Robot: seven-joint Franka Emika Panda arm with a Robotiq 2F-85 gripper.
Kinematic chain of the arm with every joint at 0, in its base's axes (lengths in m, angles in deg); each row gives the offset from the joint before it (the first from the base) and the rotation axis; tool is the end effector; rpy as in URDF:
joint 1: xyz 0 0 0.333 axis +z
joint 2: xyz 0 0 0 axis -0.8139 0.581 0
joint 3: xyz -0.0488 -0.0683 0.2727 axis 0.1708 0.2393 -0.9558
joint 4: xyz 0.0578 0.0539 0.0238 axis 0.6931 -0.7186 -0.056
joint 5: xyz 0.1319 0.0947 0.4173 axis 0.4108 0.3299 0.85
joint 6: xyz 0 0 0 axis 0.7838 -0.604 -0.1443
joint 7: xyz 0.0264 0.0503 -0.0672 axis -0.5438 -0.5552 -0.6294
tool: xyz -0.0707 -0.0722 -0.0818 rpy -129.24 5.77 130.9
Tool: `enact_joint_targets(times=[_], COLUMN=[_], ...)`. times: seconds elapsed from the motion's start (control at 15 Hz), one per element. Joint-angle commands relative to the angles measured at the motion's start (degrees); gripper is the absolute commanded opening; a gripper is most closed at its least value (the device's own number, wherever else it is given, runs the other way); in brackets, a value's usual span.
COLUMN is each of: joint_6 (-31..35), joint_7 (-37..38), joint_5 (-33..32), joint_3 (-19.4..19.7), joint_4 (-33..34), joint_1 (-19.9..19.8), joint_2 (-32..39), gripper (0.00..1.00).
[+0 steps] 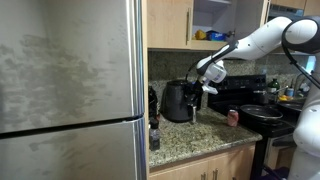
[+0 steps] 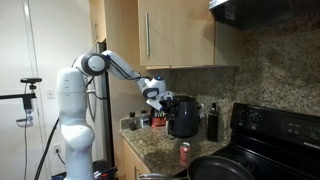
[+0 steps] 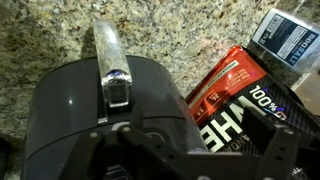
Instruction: Turn on the air fryer
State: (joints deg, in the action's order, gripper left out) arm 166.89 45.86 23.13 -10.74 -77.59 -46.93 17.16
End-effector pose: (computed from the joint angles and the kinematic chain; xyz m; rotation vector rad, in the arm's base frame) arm 0.6108 0.0764 0.3355 -2.7441 -0.2075 -0.5839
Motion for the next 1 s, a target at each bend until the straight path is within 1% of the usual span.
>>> enact_joint_targets(times=[0.0,0.33,0.6,0.8,0.93], joint_6=[0.08,1.88,3.65,4.66,4.95], joint_7=[0.91,2.88,6.77,6.25,4.86], joint_5=[-1.75,-5.42,-11.33,-12.17,-11.40], joint_3=[-1.46,-2.30,-2.96,-3.56,-4.01], joint_4=[3.48,6.87,7.47,7.37,7.47], joint_1=[-1.64,-2.25,-2.35,-2.49,-2.70], joint_2=[3.56,7.37,7.96,7.86,8.00], gripper=[1.00,1.00,1.00,1.00,1.00])
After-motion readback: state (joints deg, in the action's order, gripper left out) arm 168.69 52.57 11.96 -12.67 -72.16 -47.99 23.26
